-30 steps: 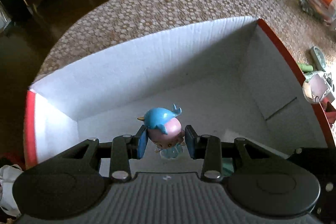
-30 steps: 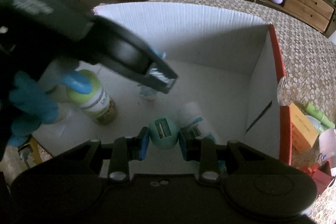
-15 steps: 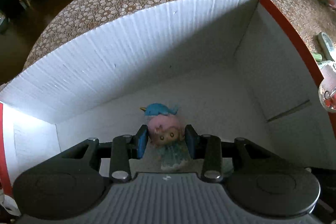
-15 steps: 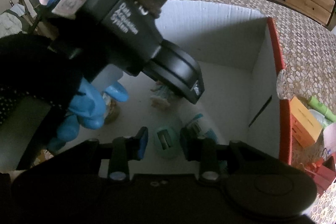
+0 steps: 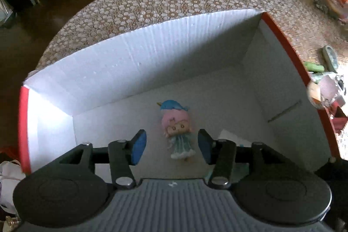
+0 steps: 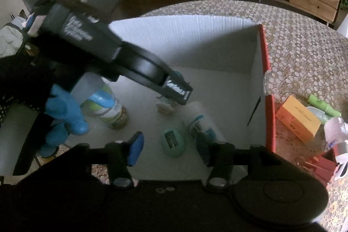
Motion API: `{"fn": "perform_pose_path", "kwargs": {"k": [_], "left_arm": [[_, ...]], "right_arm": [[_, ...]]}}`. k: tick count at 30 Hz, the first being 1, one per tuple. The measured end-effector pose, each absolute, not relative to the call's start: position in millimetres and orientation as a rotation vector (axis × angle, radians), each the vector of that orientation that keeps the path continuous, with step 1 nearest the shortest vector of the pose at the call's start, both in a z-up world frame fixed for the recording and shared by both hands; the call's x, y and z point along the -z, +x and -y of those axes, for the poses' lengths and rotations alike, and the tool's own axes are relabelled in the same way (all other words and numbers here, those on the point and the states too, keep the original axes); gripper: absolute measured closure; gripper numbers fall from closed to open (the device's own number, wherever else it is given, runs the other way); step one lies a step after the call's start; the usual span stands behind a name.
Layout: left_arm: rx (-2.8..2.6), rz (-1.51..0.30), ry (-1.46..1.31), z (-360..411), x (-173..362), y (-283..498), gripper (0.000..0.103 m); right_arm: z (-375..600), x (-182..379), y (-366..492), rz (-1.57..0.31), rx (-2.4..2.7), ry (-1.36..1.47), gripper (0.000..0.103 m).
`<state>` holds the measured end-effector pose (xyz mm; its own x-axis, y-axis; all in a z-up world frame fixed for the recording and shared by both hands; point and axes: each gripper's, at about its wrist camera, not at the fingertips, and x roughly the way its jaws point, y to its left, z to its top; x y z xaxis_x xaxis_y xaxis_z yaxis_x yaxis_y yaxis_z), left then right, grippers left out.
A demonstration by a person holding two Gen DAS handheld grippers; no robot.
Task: Organize rigid objects
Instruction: 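Lift both grippers out of the box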
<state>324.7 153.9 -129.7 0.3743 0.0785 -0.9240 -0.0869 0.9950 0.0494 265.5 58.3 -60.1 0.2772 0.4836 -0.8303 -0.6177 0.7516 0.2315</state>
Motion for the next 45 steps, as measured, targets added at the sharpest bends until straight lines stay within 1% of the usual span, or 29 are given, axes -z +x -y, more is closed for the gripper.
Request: {"fn": "perform_pose_path", "kwargs": {"k": [3,7,10,12,22,24,25,26,33,35,37,42,43,45], "left_arm": [[-0.103,-1.166,0.004,-150.6,119.1,312.2,0.050],[-0.094,-1.137,0.011,-145.3,104.3,294.6,0.050],[-0.093,-1.113,0.009,-141.6,92.1,282.6,0.049],[-0.091,-1.095,0.014,-138.9,84.1,275.0,0.049],[-0.086,-1.015,0.006,-127.6,51.5,240.0,0.048],[-0.080,-0.996,0.001,-125.6,46.0,233.5,0.045],[-0.079,-0.985,0.001,-123.5,43.3,229.6,0.040],[-0.081,-0.967,0.001,-121.0,40.0,224.7,0.039],[-0.054,-0.896,-0.012,-96.7,23.8,196.8,0.039],[-0.041,-0.882,-0.015,-89.0,20.2,191.7,0.034],[-0.026,-0.871,-0.027,-82.2,17.6,186.9,0.033],[-0.002,-0.855,-0.030,-64.7,15.8,179.0,0.032],[0.005,-0.851,-0.027,-60.3,15.9,177.3,0.031],[0.018,-0.846,-0.024,-52.5,17.1,175.0,0.025]], "right_arm": [[-52.8,52.0,258.1,-1.042,-0.741,-0.141,0.048],[-44.1,39.5,246.4,-1.013,-0.742,-0.136,0.042],[-38.5,29.9,238.6,-0.992,-0.739,-0.133,0.039],[-37.8,25.2,232.3,-0.981,-0.740,-0.128,0.038],[-6.4,-5.5,208.5,-0.910,-0.730,-0.100,0.016],[2.4,-11.9,204.2,-0.888,-0.730,-0.104,0.012],[6.9,-14.8,201.3,-0.879,-0.733,-0.105,0.009],[12.0,-17.2,198.5,-0.872,-0.735,-0.104,0.008],[51.3,-31.9,187.3,-0.846,-0.715,-0.056,0.006],[63.6,-34.8,185.9,-0.838,-0.698,-0.040,0.005],[76.1,-35.2,183.6,-0.831,-0.685,-0.030,0.005],[109.5,-29.9,175.9,-0.822,-0.650,-0.031,0.004],[116.6,-28.7,175.1,-0.823,-0.642,-0.031,0.004],[130.3,-27.2,173.3,-0.825,-0.625,-0.030,0.004]]}}
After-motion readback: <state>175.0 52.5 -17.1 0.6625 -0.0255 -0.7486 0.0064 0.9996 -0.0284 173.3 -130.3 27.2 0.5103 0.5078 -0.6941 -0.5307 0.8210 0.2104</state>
